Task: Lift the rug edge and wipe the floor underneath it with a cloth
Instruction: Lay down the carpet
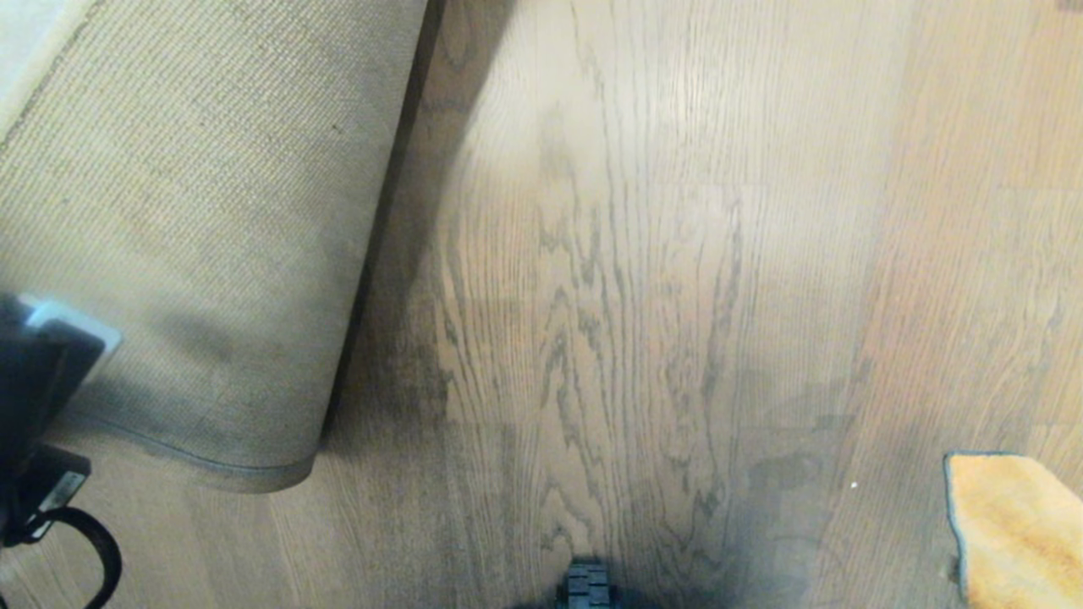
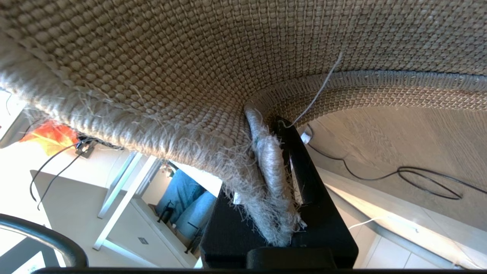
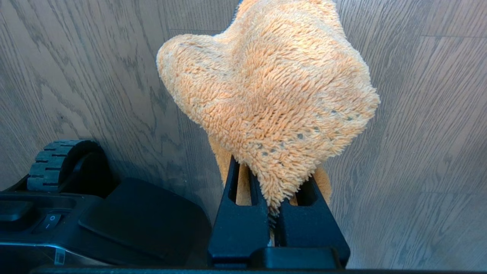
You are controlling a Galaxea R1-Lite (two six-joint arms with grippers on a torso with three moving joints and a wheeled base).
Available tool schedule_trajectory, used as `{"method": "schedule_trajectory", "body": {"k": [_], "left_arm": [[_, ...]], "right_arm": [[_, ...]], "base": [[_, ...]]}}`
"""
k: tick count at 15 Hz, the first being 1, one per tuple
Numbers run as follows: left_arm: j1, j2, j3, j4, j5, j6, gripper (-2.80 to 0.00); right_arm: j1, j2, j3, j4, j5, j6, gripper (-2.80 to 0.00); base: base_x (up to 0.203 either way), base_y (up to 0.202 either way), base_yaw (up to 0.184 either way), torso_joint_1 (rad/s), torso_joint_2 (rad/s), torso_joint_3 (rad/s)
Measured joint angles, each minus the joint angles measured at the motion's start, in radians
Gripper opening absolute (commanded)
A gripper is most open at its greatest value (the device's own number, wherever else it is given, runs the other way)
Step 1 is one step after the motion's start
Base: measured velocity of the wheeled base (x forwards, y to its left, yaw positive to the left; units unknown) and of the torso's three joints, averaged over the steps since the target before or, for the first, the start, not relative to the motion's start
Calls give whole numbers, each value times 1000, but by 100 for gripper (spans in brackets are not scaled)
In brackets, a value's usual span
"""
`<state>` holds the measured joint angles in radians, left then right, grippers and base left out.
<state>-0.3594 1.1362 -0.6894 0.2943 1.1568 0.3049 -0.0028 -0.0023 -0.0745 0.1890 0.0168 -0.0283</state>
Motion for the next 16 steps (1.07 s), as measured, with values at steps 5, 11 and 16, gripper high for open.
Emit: {"method": "schedule_trajectory", "body": {"k": [5, 11, 16], "left_arm": [[-1, 2, 10, 0, 0, 0, -280], [-31, 29, 3, -14, -1, 0, -280], [-44, 54, -32, -15, -43, -4, -280]], "right_arm": [[1, 0, 1, 0, 0, 0, -280], [1, 0, 1, 0, 1, 0, -280], [1, 0, 1, 0, 0, 0, -280]], "base": [[0, 0, 0, 0, 0, 0], [0, 0, 0, 0, 0, 0], [0, 0, 0, 0, 0, 0]]}}
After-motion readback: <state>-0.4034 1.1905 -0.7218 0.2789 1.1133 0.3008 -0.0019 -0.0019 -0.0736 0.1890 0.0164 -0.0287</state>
